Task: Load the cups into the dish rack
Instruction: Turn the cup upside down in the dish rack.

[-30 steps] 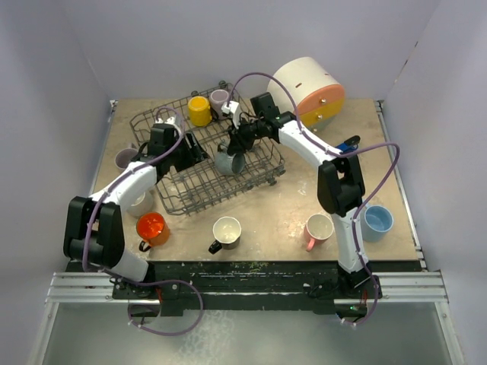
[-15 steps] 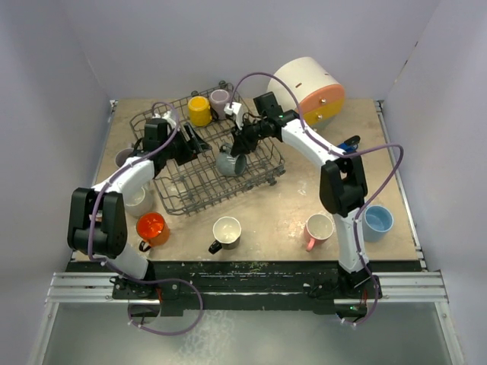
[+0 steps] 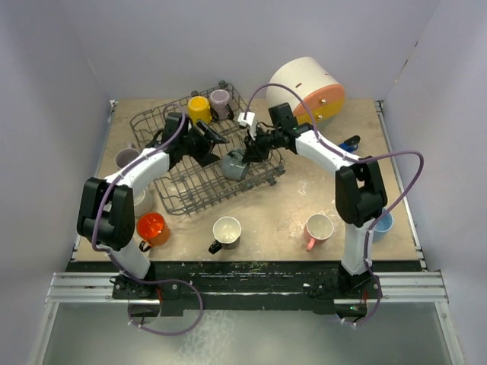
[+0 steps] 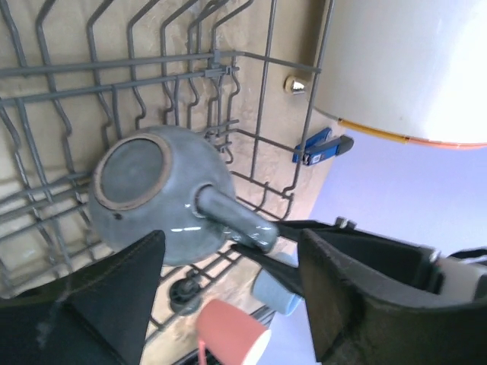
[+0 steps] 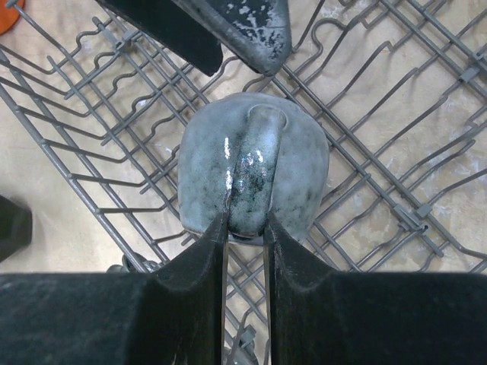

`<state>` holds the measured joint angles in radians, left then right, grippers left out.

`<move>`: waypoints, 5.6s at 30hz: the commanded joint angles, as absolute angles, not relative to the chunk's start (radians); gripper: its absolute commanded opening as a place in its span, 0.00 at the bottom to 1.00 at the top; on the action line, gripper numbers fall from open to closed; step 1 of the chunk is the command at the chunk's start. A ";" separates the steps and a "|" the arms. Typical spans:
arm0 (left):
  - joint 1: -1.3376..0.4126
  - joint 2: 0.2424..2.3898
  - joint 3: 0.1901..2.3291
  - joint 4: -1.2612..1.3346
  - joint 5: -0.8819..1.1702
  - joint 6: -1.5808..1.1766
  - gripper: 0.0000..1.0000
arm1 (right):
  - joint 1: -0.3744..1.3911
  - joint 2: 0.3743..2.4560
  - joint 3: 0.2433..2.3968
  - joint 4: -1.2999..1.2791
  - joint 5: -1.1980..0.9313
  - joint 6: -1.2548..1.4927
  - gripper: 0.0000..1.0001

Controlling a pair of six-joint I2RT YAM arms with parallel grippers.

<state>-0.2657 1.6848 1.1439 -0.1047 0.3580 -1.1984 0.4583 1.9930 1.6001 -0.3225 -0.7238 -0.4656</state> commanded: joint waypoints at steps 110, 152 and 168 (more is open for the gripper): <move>-0.058 1.723 1.582 -0.238 0.084 -1.012 0.00 | 0.311 1.747 1.624 -0.431 -1.037 -0.295 0.48; -0.030 1.985 1.878 -0.310 -0.055 -0.713 0.00 | 0.288 1.770 1.608 -0.425 -1.005 -0.314 0.48; -0.031 2.009 1.878 -0.286 -0.109 -0.632 0.00 | 0.288 1.773 1.606 -0.432 -1.000 -0.321 0.47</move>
